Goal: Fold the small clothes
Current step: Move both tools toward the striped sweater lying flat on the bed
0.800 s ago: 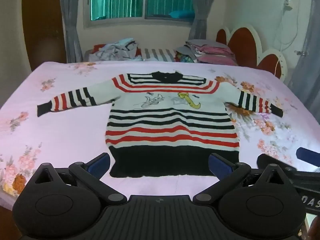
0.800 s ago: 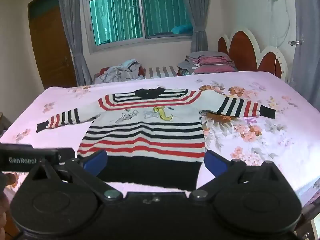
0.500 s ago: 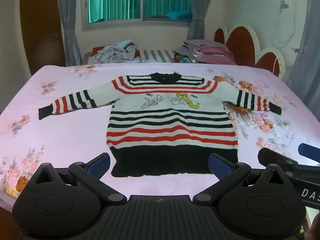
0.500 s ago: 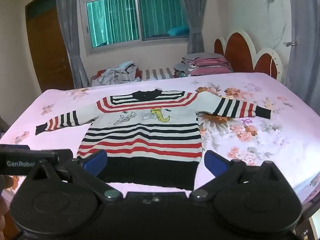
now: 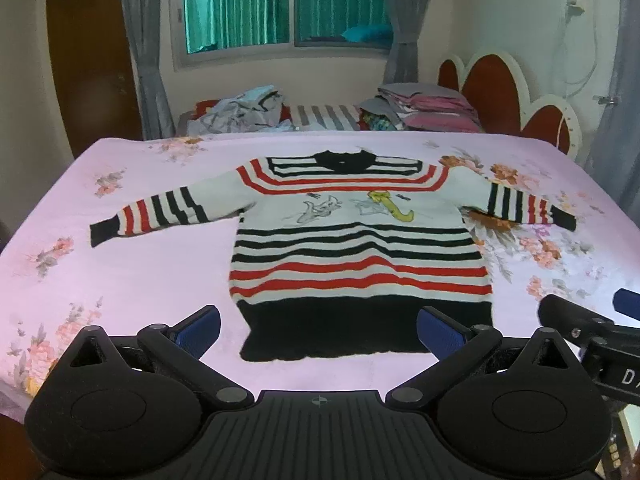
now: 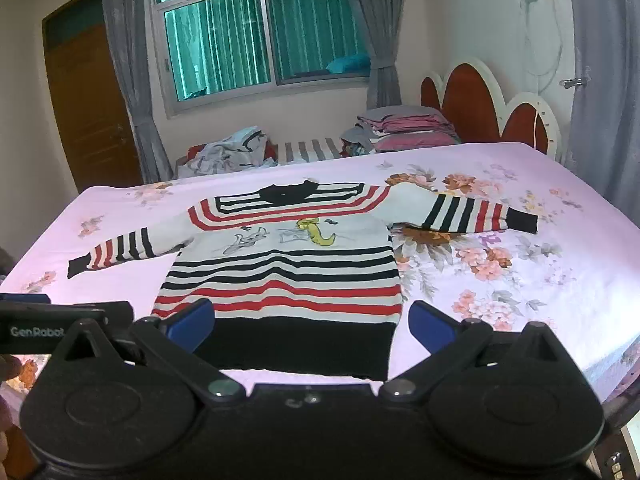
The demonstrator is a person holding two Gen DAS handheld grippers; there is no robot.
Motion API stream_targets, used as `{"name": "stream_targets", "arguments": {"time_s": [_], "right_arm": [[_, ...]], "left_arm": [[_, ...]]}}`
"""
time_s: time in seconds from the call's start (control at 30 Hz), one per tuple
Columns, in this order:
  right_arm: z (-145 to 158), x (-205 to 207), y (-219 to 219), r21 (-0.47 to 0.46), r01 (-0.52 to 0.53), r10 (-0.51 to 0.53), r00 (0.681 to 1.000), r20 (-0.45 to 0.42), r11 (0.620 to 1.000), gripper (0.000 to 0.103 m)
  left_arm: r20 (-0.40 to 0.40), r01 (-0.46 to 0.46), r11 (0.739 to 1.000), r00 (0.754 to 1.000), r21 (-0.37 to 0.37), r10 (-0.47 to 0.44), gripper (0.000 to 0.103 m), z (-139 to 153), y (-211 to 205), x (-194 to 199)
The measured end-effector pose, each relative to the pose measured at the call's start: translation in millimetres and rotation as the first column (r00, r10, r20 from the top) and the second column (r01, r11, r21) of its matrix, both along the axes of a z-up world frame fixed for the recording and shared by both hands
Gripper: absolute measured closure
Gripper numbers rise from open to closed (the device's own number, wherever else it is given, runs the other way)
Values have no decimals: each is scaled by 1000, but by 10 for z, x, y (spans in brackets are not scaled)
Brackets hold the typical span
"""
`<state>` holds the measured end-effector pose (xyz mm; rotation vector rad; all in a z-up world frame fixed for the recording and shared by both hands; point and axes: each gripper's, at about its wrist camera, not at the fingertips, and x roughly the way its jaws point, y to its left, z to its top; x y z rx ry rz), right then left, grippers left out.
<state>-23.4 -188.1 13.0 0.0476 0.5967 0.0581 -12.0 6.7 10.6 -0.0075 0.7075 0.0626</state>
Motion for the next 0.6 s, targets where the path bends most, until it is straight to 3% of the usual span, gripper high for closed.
{"name": "stream_targets", "arguments": {"time_s": [0.6], "right_arm": [[-57, 57, -93, -15, 18, -18, 1000, -5, 1000, 0]], "left_arm": [[22, -47, 999, 999, 16, 47, 0, 42, 83, -12]]}}
